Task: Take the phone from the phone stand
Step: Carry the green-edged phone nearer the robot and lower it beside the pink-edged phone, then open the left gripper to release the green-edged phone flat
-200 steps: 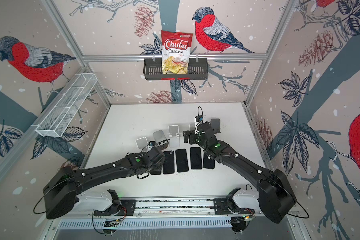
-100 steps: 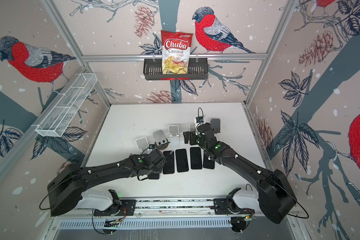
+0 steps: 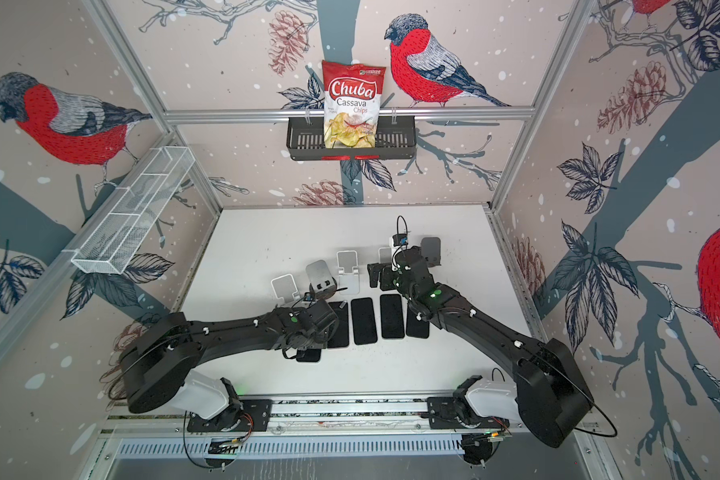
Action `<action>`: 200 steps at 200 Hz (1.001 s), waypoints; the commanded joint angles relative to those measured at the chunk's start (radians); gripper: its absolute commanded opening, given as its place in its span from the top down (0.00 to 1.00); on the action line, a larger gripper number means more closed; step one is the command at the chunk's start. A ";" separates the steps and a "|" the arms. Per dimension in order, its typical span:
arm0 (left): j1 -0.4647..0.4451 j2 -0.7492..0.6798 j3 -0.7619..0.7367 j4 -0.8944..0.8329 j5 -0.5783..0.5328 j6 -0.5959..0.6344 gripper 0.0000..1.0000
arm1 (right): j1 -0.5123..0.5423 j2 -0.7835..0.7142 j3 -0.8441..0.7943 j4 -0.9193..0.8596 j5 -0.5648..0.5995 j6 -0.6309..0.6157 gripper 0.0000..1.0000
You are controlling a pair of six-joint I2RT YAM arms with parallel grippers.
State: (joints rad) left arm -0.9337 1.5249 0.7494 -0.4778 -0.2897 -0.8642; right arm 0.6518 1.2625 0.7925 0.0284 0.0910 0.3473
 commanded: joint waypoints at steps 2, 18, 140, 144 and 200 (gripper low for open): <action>-0.002 0.025 0.014 0.001 -0.003 0.007 0.39 | -0.004 -0.005 -0.001 0.028 0.009 0.010 0.01; -0.003 0.040 0.023 -0.005 -0.006 0.008 0.39 | -0.006 -0.005 -0.002 0.030 0.007 0.010 0.01; -0.002 0.064 0.058 -0.021 -0.035 0.013 0.30 | -0.012 0.011 0.007 0.033 -0.007 0.013 0.01; -0.002 0.066 0.060 -0.021 -0.036 0.013 0.30 | -0.013 0.011 0.005 0.033 -0.008 0.013 0.01; -0.002 0.060 0.073 -0.027 -0.055 0.016 0.21 | -0.014 0.012 0.008 0.029 -0.006 0.012 0.01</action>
State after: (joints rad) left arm -0.9340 1.5864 0.8124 -0.4782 -0.3145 -0.8562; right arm 0.6392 1.2728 0.7929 0.0360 0.0898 0.3473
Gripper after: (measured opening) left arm 0.777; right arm 0.993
